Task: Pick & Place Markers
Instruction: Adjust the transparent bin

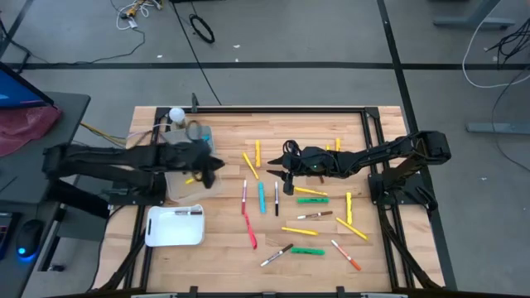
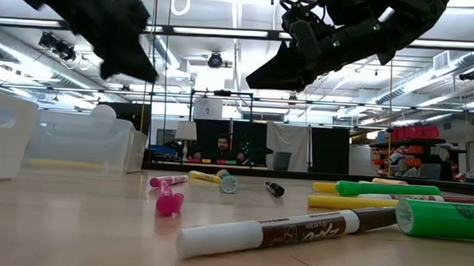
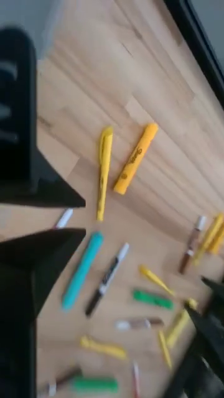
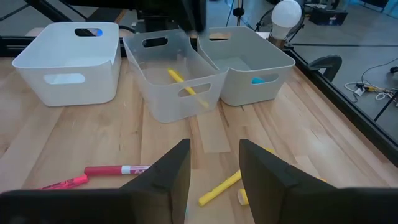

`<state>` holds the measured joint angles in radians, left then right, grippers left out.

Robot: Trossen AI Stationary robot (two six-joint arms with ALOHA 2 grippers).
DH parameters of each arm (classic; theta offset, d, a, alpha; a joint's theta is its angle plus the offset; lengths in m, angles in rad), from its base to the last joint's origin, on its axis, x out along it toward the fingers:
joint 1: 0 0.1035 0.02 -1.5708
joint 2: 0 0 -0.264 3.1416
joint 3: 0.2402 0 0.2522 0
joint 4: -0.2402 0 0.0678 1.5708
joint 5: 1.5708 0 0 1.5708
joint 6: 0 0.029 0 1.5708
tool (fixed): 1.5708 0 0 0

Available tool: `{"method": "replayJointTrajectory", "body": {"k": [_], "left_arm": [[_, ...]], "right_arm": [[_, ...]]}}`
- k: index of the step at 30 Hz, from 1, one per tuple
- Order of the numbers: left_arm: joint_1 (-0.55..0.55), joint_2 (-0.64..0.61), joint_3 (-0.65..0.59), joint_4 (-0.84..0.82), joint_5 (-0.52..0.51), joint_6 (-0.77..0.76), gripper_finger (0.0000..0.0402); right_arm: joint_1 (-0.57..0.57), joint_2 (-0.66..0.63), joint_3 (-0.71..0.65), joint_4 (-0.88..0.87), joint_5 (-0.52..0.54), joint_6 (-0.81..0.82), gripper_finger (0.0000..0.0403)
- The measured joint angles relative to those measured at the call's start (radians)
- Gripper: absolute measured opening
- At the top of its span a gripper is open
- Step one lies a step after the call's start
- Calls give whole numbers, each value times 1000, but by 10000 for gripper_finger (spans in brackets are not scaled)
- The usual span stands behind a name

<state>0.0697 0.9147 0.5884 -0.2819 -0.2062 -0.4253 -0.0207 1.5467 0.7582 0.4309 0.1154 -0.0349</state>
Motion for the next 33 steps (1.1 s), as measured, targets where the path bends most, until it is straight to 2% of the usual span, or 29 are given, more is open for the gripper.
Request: {"method": "replayJointTrajectory", "body": {"k": [3,6,9,12,16,22,25,33], "left_arm": [[32,151,7,88,39,50,13],[64,291,45,86,96,80,9],[83,403,99,22,158,124,12],[82,479,178,-119,190,170,6],[58,515,283,-347,180,206,6],[13,509,361,-596,183,198,6],[-12,507,372,-662,187,187,4],[-90,497,395,-700,220,179,7]], "right_arm": [[0,0,0,-1,0,1,139],[1,0,0,-1,0,2,139],[1,0,0,-3,0,3,139],[1,0,0,-4,0,3,139],[1,0,0,-6,0,4,139],[1,0,0,-11,0,3,139],[1,0,0,-20,0,3,139],[1,0,0,-36,0,3,139]]}}
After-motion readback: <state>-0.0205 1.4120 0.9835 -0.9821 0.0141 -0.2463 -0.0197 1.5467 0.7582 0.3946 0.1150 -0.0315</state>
